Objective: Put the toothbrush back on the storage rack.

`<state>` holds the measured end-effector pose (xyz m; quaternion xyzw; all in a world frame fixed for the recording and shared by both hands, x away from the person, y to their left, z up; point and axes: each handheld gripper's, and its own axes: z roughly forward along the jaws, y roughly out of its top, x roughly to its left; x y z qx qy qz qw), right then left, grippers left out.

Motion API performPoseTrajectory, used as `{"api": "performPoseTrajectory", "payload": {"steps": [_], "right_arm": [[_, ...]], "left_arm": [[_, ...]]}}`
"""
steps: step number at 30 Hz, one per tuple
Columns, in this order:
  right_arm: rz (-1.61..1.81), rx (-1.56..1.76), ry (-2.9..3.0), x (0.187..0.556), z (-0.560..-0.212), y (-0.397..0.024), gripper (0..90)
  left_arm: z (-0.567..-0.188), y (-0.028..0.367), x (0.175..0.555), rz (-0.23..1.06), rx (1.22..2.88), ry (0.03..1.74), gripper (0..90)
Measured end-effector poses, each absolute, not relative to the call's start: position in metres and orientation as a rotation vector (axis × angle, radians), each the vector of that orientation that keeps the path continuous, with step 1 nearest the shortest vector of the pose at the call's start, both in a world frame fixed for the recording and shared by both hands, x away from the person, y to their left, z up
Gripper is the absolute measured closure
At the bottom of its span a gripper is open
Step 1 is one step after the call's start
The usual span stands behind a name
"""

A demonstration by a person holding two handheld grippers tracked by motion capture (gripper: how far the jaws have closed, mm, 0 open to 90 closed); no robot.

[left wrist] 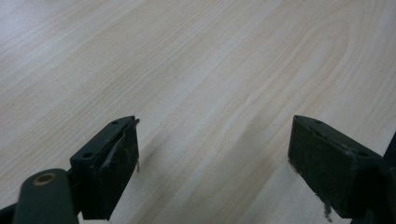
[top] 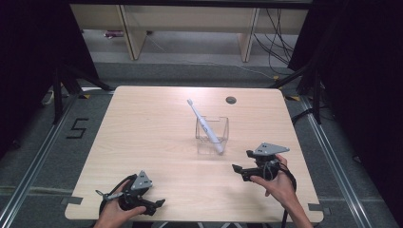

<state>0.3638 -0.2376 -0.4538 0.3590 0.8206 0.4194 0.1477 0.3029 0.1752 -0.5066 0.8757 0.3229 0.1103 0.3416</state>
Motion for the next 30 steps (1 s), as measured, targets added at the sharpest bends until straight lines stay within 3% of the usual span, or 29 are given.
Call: {"api": "performPoseTrajectory", "payload": {"steps": [30], "right_arm": [[1.308,1.135,2.386,0.333,-0.476,-0.254,17.9]], "left_arm": [[-0.506,0.175,0.303,0.289,2.282,0.834,15.6]]}}
